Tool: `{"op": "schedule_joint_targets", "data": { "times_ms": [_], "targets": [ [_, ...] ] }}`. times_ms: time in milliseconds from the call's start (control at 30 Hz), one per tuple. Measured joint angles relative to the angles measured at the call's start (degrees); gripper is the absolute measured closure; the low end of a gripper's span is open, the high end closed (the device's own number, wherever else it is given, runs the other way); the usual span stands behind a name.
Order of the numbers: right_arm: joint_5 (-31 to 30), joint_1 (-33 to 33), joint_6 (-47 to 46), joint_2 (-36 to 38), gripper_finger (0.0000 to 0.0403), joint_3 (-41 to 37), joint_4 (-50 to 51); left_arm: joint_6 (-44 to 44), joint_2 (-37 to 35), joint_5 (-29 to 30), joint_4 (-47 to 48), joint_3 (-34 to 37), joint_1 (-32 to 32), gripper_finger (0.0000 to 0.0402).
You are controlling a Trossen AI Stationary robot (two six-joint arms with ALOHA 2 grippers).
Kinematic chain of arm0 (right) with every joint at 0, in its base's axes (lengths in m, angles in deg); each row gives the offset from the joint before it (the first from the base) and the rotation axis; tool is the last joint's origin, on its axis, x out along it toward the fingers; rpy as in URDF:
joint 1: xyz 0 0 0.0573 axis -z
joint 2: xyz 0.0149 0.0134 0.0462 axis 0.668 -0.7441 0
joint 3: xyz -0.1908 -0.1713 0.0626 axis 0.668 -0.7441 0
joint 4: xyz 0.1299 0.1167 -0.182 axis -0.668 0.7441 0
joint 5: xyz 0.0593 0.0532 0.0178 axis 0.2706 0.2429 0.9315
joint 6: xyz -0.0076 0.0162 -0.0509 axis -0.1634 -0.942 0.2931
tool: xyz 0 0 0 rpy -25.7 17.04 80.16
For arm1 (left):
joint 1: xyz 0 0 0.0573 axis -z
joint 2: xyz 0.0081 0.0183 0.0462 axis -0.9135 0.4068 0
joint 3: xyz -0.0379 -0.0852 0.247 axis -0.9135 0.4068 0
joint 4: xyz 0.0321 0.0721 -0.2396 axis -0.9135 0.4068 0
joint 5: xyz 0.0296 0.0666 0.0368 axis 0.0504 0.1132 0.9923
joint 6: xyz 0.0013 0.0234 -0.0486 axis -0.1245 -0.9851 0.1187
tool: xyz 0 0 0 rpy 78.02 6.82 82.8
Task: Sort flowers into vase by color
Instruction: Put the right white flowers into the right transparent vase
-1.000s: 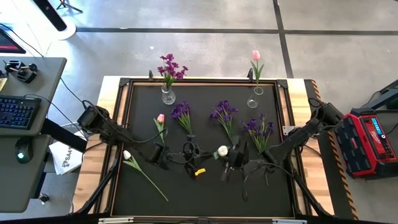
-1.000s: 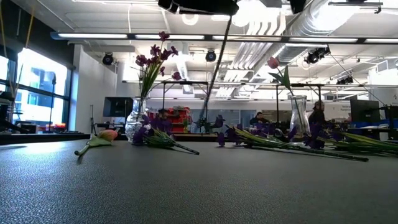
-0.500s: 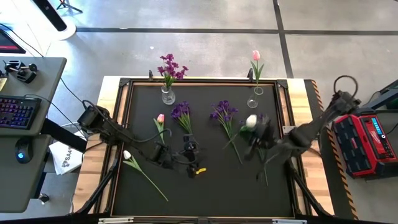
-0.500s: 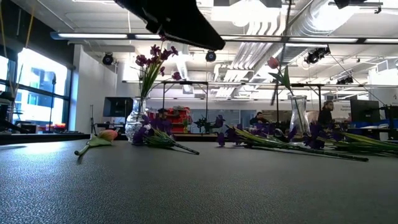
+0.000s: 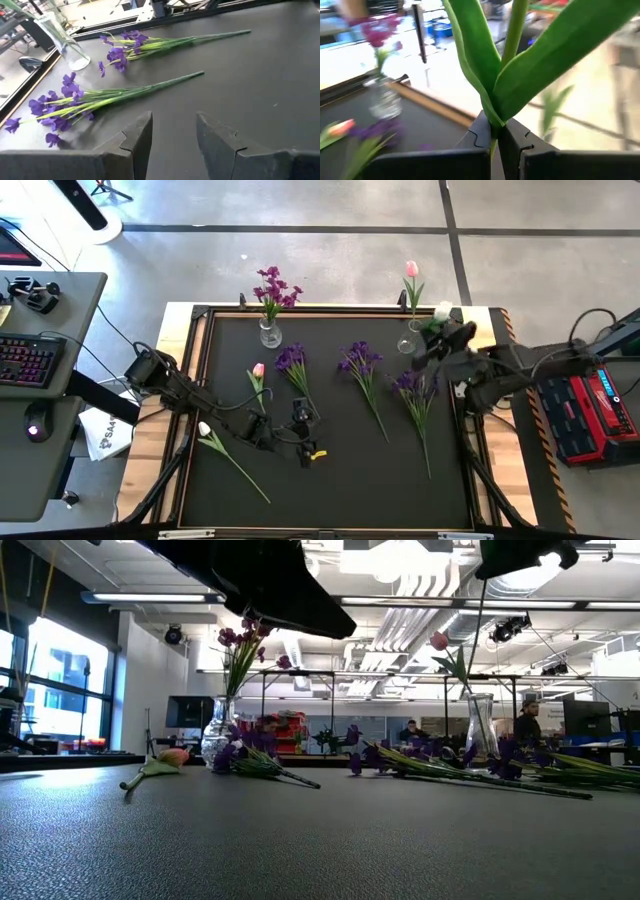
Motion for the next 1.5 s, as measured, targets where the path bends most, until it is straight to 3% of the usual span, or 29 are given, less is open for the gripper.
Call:
{"op": "schedule_joint_targets", "data": {
  "times_ms": [367, 767, 1200, 1500],
  "targets": [
    [-3.6, 16.0, 14.7, -0.6, 0.0403, 6.5, -0.2, 0.0, 0.0, -0.1, -0.8, 0.0, 0.0, 0.0266],
    [11.7, 27.2, 17.3, -3.9, 0.0403, 6.5, -0.6, -0.2, 0.0, -0.1, -0.7, 0.0, 0.0, 0.0266],
    [20.0, 34.2, 17.6, -11.9, 0.0403, 6.5, -0.7, -0.2, 0.0, -0.1, -0.7, 0.0, 0.0, 0.0266],
    [25.0, 40.0, 17.7, -12.7, 0.0402, 5.3, -1.5, -0.1, 0.0, -0.1, -0.6, 0.0, 0.2, 0.0266]
  ]
}}
